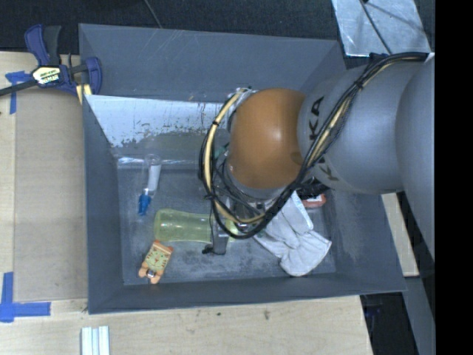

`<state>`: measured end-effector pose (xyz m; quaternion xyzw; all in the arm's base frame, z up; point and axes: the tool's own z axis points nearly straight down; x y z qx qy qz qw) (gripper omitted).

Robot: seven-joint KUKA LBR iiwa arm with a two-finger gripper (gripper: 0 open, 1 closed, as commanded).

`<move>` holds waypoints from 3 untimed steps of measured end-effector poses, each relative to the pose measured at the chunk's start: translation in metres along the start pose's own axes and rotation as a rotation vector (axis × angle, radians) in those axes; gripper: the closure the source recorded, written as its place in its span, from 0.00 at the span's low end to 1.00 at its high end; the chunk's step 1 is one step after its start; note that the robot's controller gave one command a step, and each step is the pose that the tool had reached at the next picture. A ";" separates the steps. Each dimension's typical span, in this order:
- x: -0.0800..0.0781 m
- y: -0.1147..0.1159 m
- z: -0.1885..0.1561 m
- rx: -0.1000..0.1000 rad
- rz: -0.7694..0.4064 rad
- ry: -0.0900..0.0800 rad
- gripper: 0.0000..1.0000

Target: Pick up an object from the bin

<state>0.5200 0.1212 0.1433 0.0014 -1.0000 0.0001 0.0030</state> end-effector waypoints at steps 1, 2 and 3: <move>-0.002 0.000 -0.005 -0.001 0.003 -0.008 0.00; -0.010 -0.003 0.031 -0.003 0.004 -0.015 0.00; -0.003 -0.020 0.067 -0.001 0.111 -0.006 1.00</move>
Offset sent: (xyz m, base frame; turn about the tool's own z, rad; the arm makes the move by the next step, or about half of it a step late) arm 0.0120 -0.0060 -0.0624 0.0051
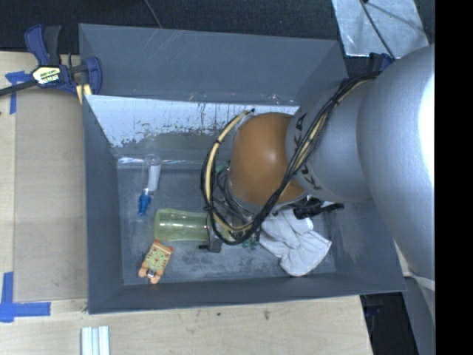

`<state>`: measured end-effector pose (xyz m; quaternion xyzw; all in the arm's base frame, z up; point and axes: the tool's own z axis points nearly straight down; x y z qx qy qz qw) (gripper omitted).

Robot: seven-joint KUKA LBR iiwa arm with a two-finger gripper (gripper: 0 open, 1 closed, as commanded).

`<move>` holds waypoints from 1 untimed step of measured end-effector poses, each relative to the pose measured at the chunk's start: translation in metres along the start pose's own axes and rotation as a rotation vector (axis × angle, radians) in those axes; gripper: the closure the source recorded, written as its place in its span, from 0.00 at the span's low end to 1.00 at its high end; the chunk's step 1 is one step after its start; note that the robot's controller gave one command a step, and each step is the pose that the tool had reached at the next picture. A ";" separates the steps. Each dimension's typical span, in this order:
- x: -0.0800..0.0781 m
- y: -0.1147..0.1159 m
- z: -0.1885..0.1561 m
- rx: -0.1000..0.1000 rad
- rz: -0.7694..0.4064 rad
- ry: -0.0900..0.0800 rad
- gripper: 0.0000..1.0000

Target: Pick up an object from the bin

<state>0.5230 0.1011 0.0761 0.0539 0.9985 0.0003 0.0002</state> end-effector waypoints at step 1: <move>0.000 0.000 0.000 0.000 0.000 0.000 1.00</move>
Offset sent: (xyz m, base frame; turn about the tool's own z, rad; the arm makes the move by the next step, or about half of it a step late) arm 0.0193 -0.0024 0.1296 -0.0207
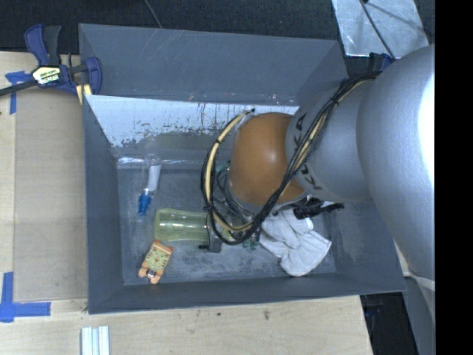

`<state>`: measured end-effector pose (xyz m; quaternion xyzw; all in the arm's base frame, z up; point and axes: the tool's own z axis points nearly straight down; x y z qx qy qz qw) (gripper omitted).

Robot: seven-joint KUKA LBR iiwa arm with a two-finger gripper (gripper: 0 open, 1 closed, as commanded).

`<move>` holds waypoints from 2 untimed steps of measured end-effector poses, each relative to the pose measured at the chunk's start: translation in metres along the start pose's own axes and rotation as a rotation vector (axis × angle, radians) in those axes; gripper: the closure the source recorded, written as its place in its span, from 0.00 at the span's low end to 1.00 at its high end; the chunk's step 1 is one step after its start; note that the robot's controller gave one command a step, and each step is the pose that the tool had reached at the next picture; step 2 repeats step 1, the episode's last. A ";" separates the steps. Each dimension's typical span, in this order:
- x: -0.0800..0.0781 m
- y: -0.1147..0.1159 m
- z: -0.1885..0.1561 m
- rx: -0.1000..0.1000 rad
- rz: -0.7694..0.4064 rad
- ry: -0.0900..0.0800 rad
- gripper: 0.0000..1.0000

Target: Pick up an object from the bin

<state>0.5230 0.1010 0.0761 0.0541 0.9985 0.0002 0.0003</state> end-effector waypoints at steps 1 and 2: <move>-0.020 0.000 -0.130 0.000 -0.020 -0.002 1.00; -0.020 0.000 -0.130 0.000 -0.020 -0.002 1.00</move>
Offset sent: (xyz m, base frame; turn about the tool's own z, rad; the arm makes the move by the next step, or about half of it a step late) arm 0.0000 0.0000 0.0000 0.0000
